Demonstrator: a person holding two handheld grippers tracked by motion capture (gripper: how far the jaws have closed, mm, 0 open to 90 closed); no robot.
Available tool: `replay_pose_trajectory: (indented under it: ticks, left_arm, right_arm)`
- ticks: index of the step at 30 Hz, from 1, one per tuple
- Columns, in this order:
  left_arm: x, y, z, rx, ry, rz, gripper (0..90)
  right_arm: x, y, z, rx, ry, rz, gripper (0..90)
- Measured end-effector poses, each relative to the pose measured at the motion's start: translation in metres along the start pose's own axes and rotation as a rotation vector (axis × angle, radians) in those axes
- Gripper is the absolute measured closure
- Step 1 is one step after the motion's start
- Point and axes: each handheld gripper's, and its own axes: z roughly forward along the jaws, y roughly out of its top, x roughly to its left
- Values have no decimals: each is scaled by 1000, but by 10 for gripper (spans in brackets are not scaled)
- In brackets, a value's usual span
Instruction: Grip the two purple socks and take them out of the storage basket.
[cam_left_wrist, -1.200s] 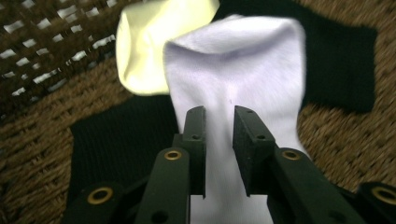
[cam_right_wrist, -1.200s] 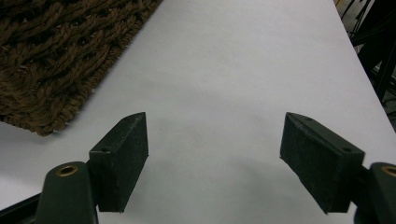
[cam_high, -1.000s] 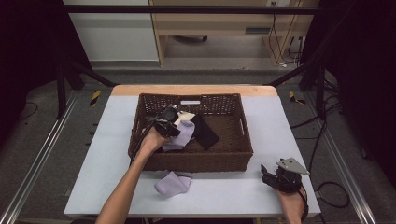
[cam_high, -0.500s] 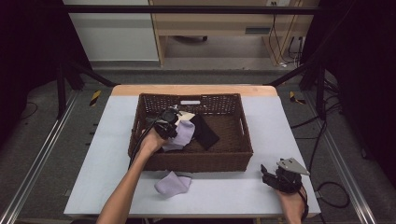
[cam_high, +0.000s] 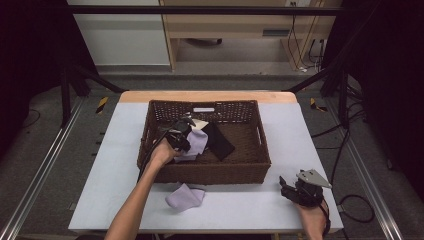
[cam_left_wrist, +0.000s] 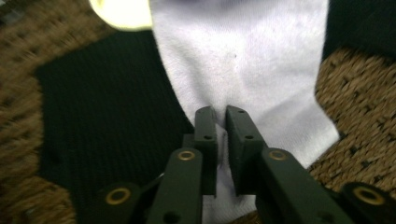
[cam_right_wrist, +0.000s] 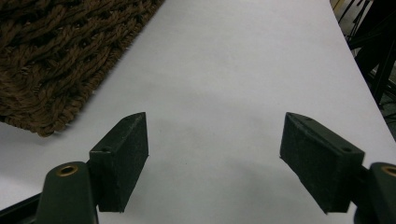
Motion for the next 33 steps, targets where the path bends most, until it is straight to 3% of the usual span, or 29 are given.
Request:
replay_pose_trajectory:
  ticks: [2,7,10,17,26,30,33]
  left_arm:
    - [2,0,-9,-73,-11,-23,830]
    - [10,-4,-30,-185,-18,-41,835]
    - [15,-9,-47,-285,-23,-49,845]
    - [14,-18,-78,-457,-40,-23,850]
    - [-4,-31,-110,-633,-107,3,850]
    - [-16,-41,-130,-726,-118,25,850]
    - [-23,-49,-142,-769,-126,43,849]
  right_arm:
    - [0,0,0,1,0,1,237]
    - [0,0,1,6,-1,-1,236]
    - [0,0,1,5,-1,-1,237]
    - [0,0,1,6,-3,-2,237]
    - [0,0,1,9,-4,0,236]
    - [0,0,1,6,-5,-2,236]
    - [0,0,1,8,-4,2,235]
